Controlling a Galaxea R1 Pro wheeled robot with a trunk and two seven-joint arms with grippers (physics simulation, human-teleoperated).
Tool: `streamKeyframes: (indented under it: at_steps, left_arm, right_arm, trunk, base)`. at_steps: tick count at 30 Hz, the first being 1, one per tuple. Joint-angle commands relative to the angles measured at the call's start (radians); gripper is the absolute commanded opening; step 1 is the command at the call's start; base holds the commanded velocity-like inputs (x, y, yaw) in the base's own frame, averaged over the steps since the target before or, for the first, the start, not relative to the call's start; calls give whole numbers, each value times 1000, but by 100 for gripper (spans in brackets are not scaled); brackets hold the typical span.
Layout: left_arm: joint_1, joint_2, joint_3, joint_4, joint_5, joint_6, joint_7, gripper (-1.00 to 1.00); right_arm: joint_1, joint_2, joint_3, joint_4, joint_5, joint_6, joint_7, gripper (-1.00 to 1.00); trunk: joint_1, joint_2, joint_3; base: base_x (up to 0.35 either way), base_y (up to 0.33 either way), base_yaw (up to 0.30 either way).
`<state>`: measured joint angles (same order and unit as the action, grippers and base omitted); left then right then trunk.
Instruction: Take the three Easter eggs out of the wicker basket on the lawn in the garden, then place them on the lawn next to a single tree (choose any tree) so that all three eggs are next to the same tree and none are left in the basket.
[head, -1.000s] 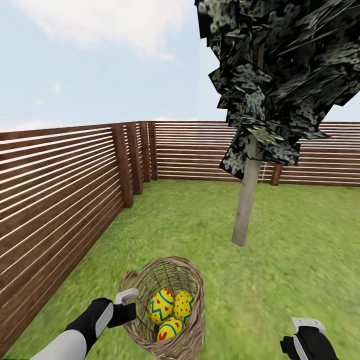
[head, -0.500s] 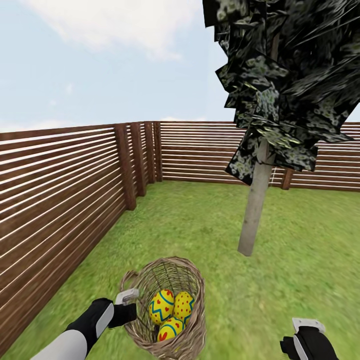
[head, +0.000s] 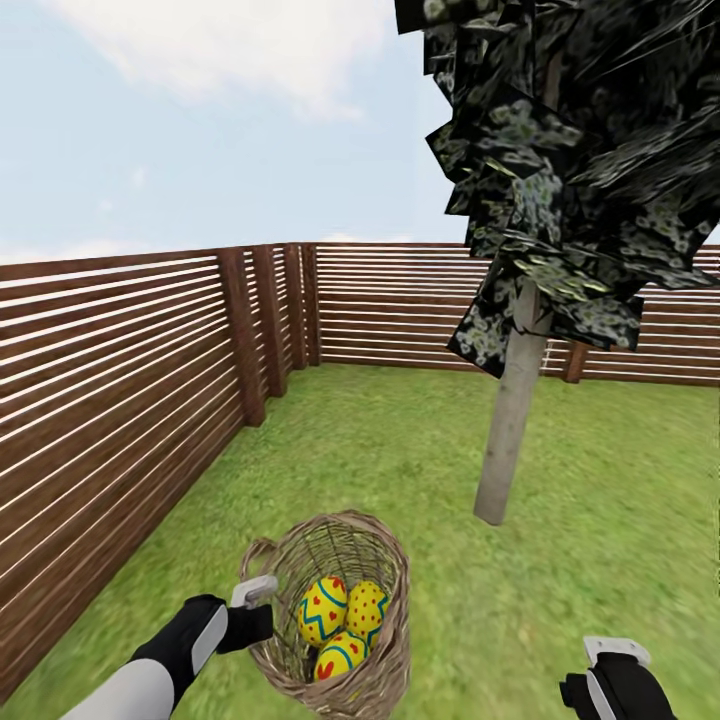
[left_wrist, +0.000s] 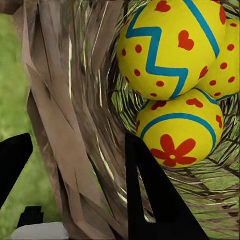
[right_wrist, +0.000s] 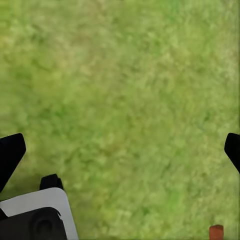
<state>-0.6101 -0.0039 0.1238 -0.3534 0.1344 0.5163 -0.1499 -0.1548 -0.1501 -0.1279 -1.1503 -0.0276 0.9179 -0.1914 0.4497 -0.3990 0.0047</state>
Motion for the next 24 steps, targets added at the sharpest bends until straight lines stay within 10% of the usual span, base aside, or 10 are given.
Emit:
streamKeyframes:
  at_steps: [1, 24]
  left_arm:
    - [0, -1, 8, -2, 20, 8, 0, -100]
    - [0, -10, 5, 11, 13, 8, 4, -100]
  right_arm:
    - [0, 0, 1, 0, -3, 3, -3, 100]
    - [0, 0, 1, 0, -3, 3, -3, 100]
  trunk:
    - [0, -1, 0]
    - [0, -1, 0]
  base:
    - [1, -316, 0]
    - [58, -325, 146]
